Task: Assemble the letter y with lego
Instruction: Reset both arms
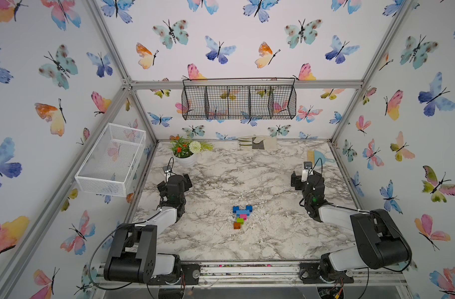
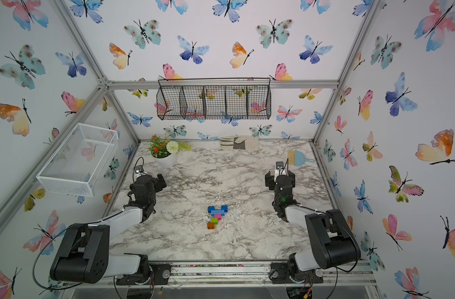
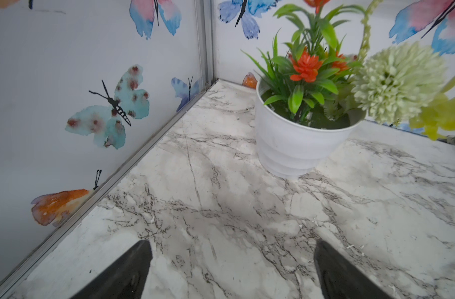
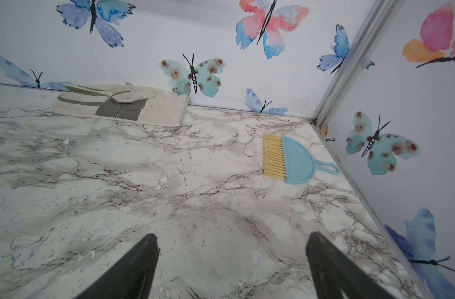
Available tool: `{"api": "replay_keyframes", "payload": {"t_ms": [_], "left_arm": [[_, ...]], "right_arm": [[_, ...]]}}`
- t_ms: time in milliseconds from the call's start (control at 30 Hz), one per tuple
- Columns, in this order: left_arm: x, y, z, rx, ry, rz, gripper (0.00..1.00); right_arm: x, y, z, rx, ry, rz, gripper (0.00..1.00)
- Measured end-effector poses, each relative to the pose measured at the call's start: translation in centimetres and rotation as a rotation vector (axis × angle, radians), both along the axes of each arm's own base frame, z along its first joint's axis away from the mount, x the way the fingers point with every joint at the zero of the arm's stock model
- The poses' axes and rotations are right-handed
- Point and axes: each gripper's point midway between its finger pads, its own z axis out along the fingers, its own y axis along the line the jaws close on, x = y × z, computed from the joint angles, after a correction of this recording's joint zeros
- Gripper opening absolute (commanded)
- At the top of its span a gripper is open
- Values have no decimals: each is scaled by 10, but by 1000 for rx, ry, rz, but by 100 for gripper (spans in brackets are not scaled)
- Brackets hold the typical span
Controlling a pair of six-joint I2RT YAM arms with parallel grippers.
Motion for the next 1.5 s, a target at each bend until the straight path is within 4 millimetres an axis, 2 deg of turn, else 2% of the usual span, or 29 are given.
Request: {"api": "replay_keyframes", "payload": {"t_ms": [133,200,267,400,500,600,700,1000,1500], "left_arm": [[-19,-3,-30,55,64,-48,98],[-22,-4,-29,70,31,-63,98],[-28,-1,-29,68,-19,-74,98],[-36,4,-40,69,-31,-81,98],[-32,1,-30,64,-76,-98,98],[-30,-2,-24,62,-103,-110,98],[-26,-7,-22,62,-107,-156,98],[-19,-24,-18,57,-115,-278,98],[-19,-27,-18,57,-115,-294,98]], "right_arm": [[-28,-6,-35,-25,20,13,90],[-40,-10,-44,-26,21,11,90],[-45,-14,-45,-21,7,7,87],[-37,-19,-29,14,-55,13,83],[-28,-25,-24,51,-88,21,97],[-19,-31,-32,81,-43,39,99],[-11,-32,-24,114,-64,70,99],[-12,-26,-29,136,-38,114,99],[-13,-25,-31,145,-31,121,99]]}}
